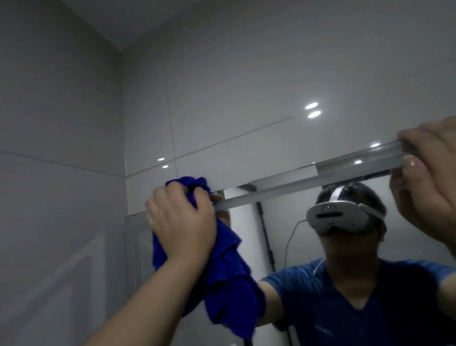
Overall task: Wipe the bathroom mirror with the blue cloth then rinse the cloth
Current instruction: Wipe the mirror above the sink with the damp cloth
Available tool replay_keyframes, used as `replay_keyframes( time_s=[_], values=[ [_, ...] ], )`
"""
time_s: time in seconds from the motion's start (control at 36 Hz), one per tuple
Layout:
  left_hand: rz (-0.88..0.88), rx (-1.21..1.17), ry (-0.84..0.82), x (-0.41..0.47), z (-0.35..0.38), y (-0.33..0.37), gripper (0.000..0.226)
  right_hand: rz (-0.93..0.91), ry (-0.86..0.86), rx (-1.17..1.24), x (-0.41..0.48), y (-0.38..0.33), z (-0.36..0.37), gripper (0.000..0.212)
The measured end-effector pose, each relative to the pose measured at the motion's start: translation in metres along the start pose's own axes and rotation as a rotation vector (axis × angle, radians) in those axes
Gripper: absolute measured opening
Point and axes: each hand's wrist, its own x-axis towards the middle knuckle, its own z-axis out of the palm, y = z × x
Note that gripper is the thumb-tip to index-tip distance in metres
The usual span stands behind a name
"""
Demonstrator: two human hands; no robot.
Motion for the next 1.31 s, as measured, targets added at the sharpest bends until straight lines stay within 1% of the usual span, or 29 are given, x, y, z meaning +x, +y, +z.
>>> replay_keyframes(
  time_s=[0.06, 0.14, 0.22, 0.31, 0.39, 0.5, 0.58, 0.61, 0.67, 0.72, 0.75, 0.78, 0.83, 0.89, 0.94, 1.0, 1.06, 1.08, 1.11, 1.14, 1.17, 1.22, 1.31],
  values=[
    [0.018, 0.004, -0.004, -0.016, 0.007, 0.037, 0.035, -0.007, -0.001, -0.015, 0.002, 0.003, 0.001, 0.057],
    [0.051, -0.034, -0.011, -0.044, 0.013, 0.096, 0.036, -0.014, 0.009, -0.040, 0.000, -0.005, -0.014, 0.053],
    [0.134, -0.069, -0.077, -0.073, 0.017, 0.152, 0.039, -0.020, -0.006, -0.027, 0.000, -0.012, -0.023, 0.052],
    [0.147, -0.121, -0.144, -0.096, 0.020, 0.200, 0.046, 0.011, -0.037, 0.007, 0.002, -0.011, -0.025, 0.051],
    [0.158, -0.183, -0.188, -0.112, 0.022, 0.234, 0.051, 0.024, -0.041, 0.032, 0.004, -0.008, -0.023, 0.052],
    [0.171, -0.218, -0.248, -0.112, 0.018, 0.244, 0.053, 0.040, -0.088, 0.066, 0.008, -0.008, -0.035, 0.054],
    [0.309, -0.218, -0.293, -0.097, 0.006, 0.222, 0.051, 0.073, -0.148, 0.031, 0.013, -0.016, -0.047, 0.057],
    [0.383, -0.213, -0.333, -0.089, 0.001, 0.211, 0.053, 0.085, -0.165, 0.010, 0.015, -0.020, -0.049, 0.055],
    [0.535, -0.210, -0.481, -0.067, -0.008, 0.187, 0.061, 0.132, -0.181, -0.016, 0.018, -0.030, -0.052, 0.048],
    [0.602, -0.262, -0.649, -0.043, -0.015, 0.168, 0.067, 0.216, -0.143, -0.004, 0.018, -0.046, -0.057, 0.044],
    [0.594, -0.319, -0.711, -0.032, -0.018, 0.161, 0.067, 0.239, -0.097, 0.016, 0.015, -0.056, -0.058, 0.047],
    [0.570, -0.391, -0.759, -0.023, -0.021, 0.157, 0.063, 0.213, -0.043, 0.042, 0.010, -0.067, -0.058, 0.051],
    [0.531, -0.500, -0.809, -0.014, -0.025, 0.153, 0.056, 0.071, 0.005, 0.090, -0.004, -0.093, -0.049, 0.056],
    [0.469, -0.575, -0.832, -0.007, -0.026, 0.153, 0.050, -0.008, -0.052, 0.170, -0.018, -0.121, -0.033, 0.057],
    [0.355, -0.646, -0.907, 0.001, -0.026, 0.151, 0.043, 0.036, -0.120, 0.231, -0.023, -0.144, -0.019, 0.061],
    [0.264, -0.686, -0.990, 0.012, -0.031, 0.150, 0.041, 0.094, -0.197, 0.250, -0.022, -0.164, -0.011, 0.072],
    [0.108, -0.797, -1.089, 0.025, -0.036, 0.146, 0.047, 0.119, -0.265, 0.202, -0.014, -0.178, -0.005, 0.083],
    [0.026, -0.885, -1.131, 0.028, -0.037, 0.142, 0.050, 0.122, -0.276, 0.132, -0.009, -0.181, -0.001, 0.084],
    [-0.012, -0.946, -1.133, 0.030, -0.038, 0.138, 0.051, 0.107, -0.250, 0.047, -0.005, -0.182, 0.004, 0.082],
    [0.001, -0.959, -1.088, 0.031, -0.035, 0.133, 0.051, 0.088, -0.200, -0.024, -0.002, -0.182, 0.010, 0.079],
    [0.048, -0.940, -1.004, 0.028, -0.032, 0.128, 0.050, 0.076, -0.164, -0.070, 0.001, -0.179, 0.014, 0.074],
    [0.189, -0.834, -0.769, 0.017, -0.024, 0.116, 0.045, 0.051, -0.135, -0.086, 0.008, -0.168, 0.019, 0.067],
    [0.418, -0.603, -0.321, -0.007, -0.012, 0.103, 0.036, 0.038, -0.128, -0.024, 0.015, -0.158, 0.015, 0.062]
  ],
)
